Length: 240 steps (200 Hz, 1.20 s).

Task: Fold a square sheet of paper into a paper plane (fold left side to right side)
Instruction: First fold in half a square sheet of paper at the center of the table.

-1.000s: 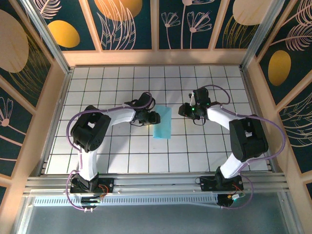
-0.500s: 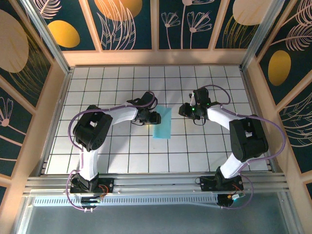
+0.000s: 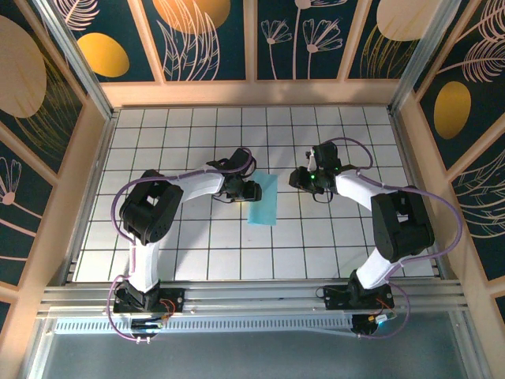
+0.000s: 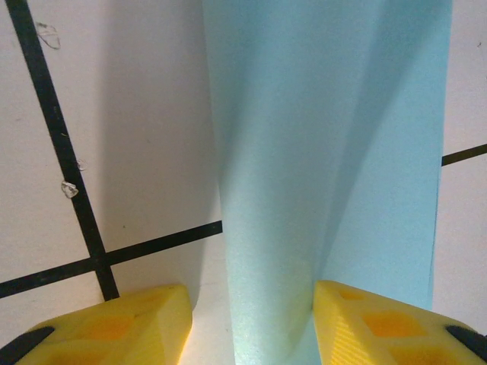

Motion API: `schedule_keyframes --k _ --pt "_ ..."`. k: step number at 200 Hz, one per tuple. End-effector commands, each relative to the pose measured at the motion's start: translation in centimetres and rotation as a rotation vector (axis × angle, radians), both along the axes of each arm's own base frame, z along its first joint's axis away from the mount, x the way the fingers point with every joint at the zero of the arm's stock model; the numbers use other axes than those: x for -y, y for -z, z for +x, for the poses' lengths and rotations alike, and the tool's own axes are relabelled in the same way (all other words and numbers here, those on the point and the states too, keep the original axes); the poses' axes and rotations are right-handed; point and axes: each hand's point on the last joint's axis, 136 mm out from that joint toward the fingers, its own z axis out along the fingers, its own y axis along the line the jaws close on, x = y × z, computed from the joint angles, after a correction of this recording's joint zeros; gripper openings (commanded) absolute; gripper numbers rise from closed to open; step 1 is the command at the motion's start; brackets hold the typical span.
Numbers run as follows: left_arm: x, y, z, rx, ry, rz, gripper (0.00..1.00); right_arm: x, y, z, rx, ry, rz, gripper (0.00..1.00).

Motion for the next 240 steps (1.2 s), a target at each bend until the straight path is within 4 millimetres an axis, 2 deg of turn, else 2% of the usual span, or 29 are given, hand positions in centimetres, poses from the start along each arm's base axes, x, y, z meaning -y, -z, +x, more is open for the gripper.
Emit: schedule_keyframes --k 1,75,240 --pt "-0.3 5.6 -2.9 -0.124 0.020 0.069 0.49 0.3 0.0 -0.5 -0.001 -0.012 0.002 0.36" --pt "-0.5 6.1 -3.1 -0.152 -0.021 0.071 0.49 0.2 0.2 -0.6 -0.004 -0.013 0.004 0.36" --pt "-0.9 6.8 -4.0 -0.166 0.012 0.110 0.50 -0.2 0.6 -0.9 -0.020 -0.026 0.013 0.36"
